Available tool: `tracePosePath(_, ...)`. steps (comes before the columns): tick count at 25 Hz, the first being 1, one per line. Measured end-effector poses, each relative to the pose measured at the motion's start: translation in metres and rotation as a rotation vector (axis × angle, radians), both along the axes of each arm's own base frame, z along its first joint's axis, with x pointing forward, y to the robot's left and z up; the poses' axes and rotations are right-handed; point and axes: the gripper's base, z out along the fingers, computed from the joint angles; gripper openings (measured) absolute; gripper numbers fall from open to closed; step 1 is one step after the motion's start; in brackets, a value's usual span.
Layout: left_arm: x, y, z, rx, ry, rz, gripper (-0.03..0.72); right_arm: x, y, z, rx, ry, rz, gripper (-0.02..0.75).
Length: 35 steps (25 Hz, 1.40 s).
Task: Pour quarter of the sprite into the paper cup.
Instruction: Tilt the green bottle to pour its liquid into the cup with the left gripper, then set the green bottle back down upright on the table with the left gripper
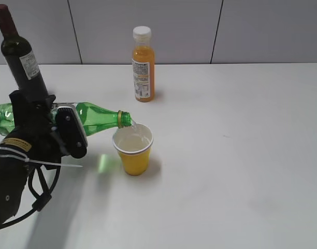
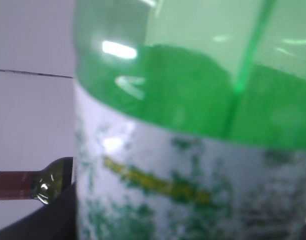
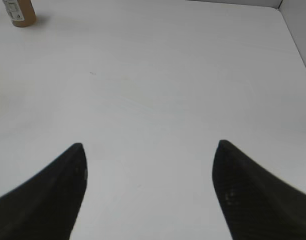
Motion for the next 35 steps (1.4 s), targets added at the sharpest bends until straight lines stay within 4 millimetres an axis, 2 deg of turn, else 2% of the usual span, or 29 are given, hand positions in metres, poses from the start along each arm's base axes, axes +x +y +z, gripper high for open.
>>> tracePosePath(11, -0.006, -0.011, -0.003, -0.663, 0.013, -0.014, 0.456, 0.0, 0.0, 0.0, 0.0, 0.0, 0.0, 0.592)
tracePosePath(14, -0.004, -0.009, -0.003, -0.82, 0.032, -0.007, 0.456, 0.0, 0.0, 0.0, 0.0, 0.0, 0.0, 0.592)
tracePosePath(19, 0.007, 0.011, -0.003, -1.071, 0.025, 0.081, 0.456, 0.0, 0.0, 0.0, 0.0, 0.0, 0.0, 0.592)
tracePosePath(23, 0.023, 0.022, 0.003, -1.196, 0.003, 0.086, 0.456, 0.0, 0.0, 0.0, 0.0, 0.0, 0.0, 0.592)
tracePosePath(28, 0.051, 0.022, 0.015, -1.294, -0.033, 0.002, 0.456, 0.0, 0.0, 0.0, 0.0, 0.0, 0.0, 0.592)
tracePosePath(35, 0.093, 0.021, 0.006, -1.407, -0.062, 0.001, 0.456, 0.0, 0.0, 0.0, 0.0, 0.0, 0.0, 0.592)
